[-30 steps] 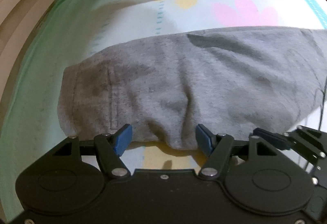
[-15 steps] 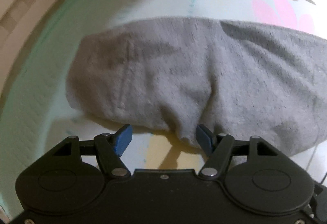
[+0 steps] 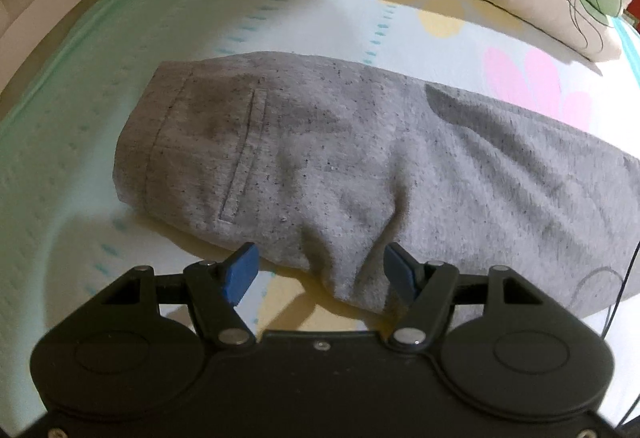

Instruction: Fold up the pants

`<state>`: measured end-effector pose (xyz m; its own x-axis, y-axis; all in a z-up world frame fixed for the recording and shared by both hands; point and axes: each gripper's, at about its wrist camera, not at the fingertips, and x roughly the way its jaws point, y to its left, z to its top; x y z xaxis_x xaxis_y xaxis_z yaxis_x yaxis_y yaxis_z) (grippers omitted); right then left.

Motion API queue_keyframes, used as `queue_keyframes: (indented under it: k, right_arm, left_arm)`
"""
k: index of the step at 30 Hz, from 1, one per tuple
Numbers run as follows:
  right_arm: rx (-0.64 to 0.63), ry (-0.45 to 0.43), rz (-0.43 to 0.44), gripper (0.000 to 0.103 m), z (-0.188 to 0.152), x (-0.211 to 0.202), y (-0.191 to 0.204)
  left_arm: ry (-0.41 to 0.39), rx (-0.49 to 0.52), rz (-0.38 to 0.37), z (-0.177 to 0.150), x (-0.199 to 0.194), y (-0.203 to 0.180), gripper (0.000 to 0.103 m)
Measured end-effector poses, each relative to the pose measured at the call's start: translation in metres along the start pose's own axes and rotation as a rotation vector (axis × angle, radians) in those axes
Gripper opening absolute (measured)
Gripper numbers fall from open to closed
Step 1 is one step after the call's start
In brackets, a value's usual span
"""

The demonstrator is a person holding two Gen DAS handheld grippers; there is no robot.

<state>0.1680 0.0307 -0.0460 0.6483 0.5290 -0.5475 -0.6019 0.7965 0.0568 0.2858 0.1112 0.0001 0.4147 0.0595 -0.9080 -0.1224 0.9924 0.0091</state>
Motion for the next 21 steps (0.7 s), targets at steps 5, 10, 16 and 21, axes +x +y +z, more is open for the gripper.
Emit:
queue_keyframes:
  k: [5,10,16,21]
  right_arm:
    - [-0.068,0.074,0.031,0.01,0.008,0.003,0.006]
    - [0.054,0.128,0.144,0.01,0.018,-0.009,0.002]
    - [0.219,0.151,0.191,0.01,0.008,-0.004,-0.011]
    - [0.022,0.157,0.157,0.012,0.005,-0.001,0.009]
  left_arm:
    - [-0.014,0.0,0.027,0.0,-0.003,0.004,0.071]
    - [-0.028,0.016,0.088,0.002,-0.001,0.002,0.071]
    - [-0.013,0.002,0.087,0.004,0.003,0.006,0.071]
    - [0.042,-0.095,-0.031,0.012,0.011,0.022,0.071]
